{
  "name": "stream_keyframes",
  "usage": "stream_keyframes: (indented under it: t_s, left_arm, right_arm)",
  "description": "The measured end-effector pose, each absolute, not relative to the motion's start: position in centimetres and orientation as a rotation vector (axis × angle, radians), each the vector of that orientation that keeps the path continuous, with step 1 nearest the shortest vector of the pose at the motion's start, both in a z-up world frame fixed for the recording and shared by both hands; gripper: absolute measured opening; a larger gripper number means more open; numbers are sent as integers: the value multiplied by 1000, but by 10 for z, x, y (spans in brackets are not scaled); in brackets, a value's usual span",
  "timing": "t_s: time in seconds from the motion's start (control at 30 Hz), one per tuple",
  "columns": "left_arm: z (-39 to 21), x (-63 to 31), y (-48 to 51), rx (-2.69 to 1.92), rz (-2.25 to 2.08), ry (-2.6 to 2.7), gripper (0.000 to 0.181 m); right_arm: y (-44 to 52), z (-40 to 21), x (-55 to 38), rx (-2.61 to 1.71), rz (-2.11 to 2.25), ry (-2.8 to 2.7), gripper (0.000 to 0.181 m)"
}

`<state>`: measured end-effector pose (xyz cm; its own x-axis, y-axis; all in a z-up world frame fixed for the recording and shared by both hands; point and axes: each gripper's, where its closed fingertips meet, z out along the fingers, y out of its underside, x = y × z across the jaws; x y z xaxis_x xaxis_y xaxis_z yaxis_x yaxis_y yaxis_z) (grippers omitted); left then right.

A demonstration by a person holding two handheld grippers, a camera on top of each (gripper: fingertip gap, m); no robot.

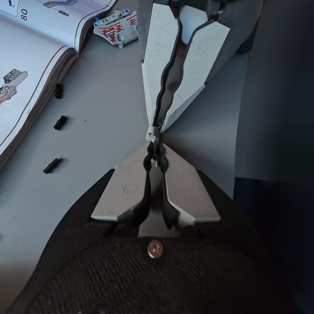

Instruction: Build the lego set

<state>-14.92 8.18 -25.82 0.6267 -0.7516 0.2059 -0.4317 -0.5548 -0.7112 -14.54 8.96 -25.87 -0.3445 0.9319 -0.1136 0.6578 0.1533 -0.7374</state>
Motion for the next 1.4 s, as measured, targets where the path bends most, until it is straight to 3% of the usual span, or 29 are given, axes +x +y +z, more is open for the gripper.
stream_keyframes:
  t_s: [0.9,1.1,1.3,1.4]
  left_arm:
    - [-258,-148,84,-2211,-722,972,3]
    - [-254,-149,84,-2177,-704,982,38]
    - [-243,-157,86,-2115,-668,935,43]
    - [-226,-153,89,-2034,-687,918,28]
  right_arm:
    - [96,-257,-132,-1324,1037,-2200,3]
    - [97,-242,-132,-1244,1073,-2112,3]
    - [98,-235,-136,-1151,981,-2067,3]
    - [93,-225,-139,-1107,978,-2035,3]
